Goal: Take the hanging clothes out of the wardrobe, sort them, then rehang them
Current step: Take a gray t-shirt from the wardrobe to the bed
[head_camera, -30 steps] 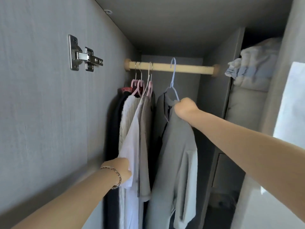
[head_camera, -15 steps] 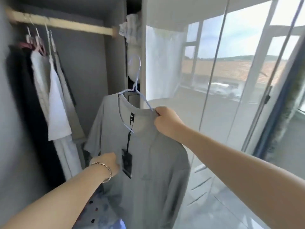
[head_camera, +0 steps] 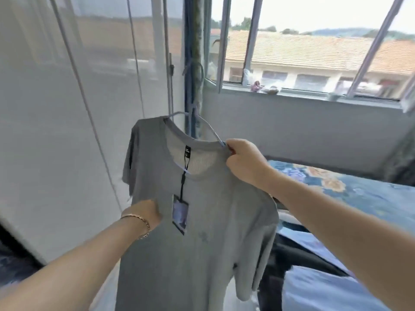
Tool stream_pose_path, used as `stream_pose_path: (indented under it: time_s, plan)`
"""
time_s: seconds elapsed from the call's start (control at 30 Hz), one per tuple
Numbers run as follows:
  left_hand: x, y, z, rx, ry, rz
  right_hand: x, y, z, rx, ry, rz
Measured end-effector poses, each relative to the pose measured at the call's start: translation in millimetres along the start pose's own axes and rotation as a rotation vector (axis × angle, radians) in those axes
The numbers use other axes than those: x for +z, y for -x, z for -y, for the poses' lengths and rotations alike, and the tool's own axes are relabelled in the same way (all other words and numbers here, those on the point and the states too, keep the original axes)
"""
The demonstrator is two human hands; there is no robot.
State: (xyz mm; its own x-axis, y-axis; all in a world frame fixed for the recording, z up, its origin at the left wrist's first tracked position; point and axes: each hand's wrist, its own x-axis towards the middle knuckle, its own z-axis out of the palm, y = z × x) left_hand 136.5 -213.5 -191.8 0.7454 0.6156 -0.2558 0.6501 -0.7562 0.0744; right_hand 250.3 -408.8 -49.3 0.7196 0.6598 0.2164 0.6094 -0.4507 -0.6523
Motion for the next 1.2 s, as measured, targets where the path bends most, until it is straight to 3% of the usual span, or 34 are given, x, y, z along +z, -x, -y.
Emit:
stream_pose_path:
  time_s: [0.33, 0.57, 0.73, 0.87, 1.03, 1.2]
  plan:
    - [51, 6, -261, 0.404, 0.050, 0.117, -168, 122, -184, 0.410, 0.061, -0.357]
    - [115, 23, -392, 0.527, -0.022, 0.164, -206, 212, -364, 0.727, -0.009, -0.523]
    - [167, 27, -455, 0.536, -0.036, 0.267, -197, 280, -506, 0.997, 0.025, -0.585]
    - [201, 30, -495, 0.529, -0.062, 0.326, -176, 329, -593, 1.250, 0.015, -0.488]
    - [231, 30, -529, 0.524, -0.097, 0.399, -154, 369, -655, 1.459, 0.064, -0.496]
    - [249, 21, -540, 0.514, -0.103, 0.459, -155, 379, -687, 1.509, 0.135, -0.544]
